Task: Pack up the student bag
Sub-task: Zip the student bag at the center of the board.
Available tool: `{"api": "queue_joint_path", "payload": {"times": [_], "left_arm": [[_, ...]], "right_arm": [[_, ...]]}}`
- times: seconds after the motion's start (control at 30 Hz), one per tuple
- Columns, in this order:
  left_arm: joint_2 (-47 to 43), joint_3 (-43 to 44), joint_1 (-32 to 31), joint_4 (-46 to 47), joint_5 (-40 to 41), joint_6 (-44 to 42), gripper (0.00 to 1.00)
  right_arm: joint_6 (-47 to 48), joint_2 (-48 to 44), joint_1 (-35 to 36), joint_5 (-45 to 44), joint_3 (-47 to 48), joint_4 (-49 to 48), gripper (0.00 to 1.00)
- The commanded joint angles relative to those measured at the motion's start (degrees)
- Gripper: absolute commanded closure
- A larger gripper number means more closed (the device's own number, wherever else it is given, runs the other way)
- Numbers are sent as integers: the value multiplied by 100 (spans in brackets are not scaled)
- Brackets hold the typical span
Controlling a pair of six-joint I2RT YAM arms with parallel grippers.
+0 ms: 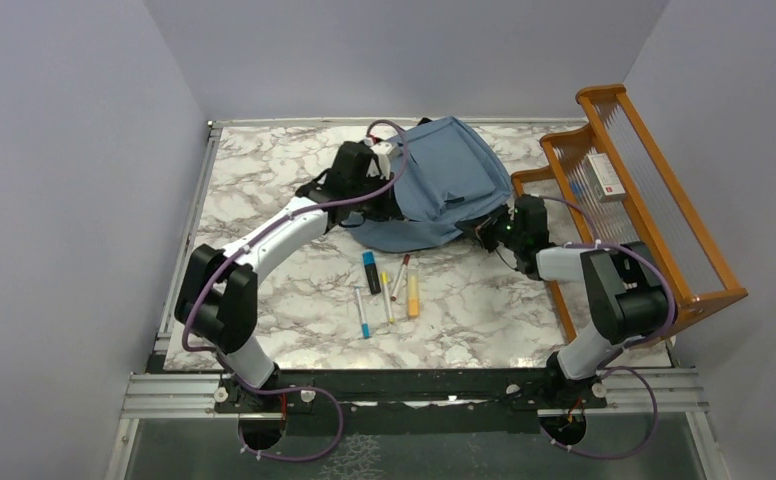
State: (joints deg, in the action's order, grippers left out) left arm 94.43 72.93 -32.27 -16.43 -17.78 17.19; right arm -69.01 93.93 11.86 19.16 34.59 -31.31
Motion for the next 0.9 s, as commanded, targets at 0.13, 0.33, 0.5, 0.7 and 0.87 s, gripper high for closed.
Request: {"api": "queue_joint_path", "payload": {"times": [0.13, 0.33, 0.5, 0.7, 0.87], "left_arm": [[-549, -77, 938, -304, 267, -263, 100], [-651, -60, 1337, -420, 626, -389, 100], [-593, 22, 1676, -389, 1026, -322, 100], [-385, 143, 1689, -56, 153, -436, 100], [-365, 95, 1680, 186, -196, -448, 100]], "right_arm": [[846, -417, -241, -1225, 92, 880, 99], [1300, -625, -263, -1609, 121, 1224, 99], [1823, -764, -270, -1703, 209, 1452, 100], [2878, -1084, -272, -1168, 679, 2349, 76], [3265, -1733, -272, -1024, 780, 3095, 51]]}}
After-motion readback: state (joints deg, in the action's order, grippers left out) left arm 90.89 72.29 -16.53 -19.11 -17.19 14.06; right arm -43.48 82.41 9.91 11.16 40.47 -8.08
